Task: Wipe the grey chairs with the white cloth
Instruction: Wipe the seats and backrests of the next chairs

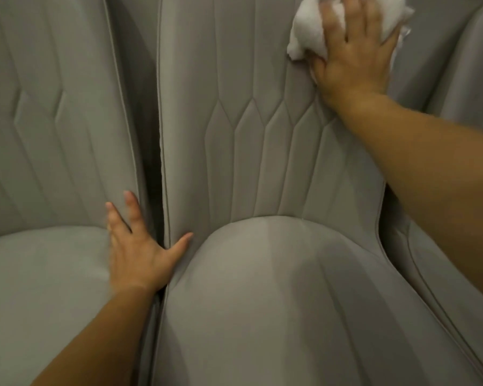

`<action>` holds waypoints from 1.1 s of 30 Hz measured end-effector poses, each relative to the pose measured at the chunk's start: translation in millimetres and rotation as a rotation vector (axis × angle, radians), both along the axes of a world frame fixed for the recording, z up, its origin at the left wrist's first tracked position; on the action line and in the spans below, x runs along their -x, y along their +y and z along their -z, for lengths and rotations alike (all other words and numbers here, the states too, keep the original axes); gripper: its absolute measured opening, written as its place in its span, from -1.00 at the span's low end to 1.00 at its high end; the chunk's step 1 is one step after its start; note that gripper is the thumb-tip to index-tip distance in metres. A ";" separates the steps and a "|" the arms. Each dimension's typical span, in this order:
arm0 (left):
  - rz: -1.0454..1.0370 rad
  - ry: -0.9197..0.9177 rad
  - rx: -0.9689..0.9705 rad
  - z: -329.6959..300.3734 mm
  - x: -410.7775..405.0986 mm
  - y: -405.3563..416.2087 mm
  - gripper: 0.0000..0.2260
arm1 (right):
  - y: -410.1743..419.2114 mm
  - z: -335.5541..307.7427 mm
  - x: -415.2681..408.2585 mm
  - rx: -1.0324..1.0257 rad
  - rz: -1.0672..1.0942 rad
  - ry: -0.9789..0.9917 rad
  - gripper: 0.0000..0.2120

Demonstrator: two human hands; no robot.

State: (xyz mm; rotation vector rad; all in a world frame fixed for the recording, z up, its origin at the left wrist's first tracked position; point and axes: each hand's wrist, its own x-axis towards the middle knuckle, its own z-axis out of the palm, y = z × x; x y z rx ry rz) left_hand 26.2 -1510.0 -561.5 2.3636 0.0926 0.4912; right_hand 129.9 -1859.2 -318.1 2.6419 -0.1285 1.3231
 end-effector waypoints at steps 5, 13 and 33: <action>0.000 -0.015 -0.004 1.5 -1.4 -1.4 0.15 | -0.4 113.8 15.5 -0.011 0.019 -0.032 -0.41; -0.026 0.001 -0.013 2.7 -1.6 -2.0 0.15 | 8.2 248.4 85.0 -0.046 -0.113 0.411 -0.43; -0.001 -0.017 0.021 -0.7 0.7 -2.3 0.14 | 99.1 186.1 92.8 -0.226 -0.343 1.149 -0.43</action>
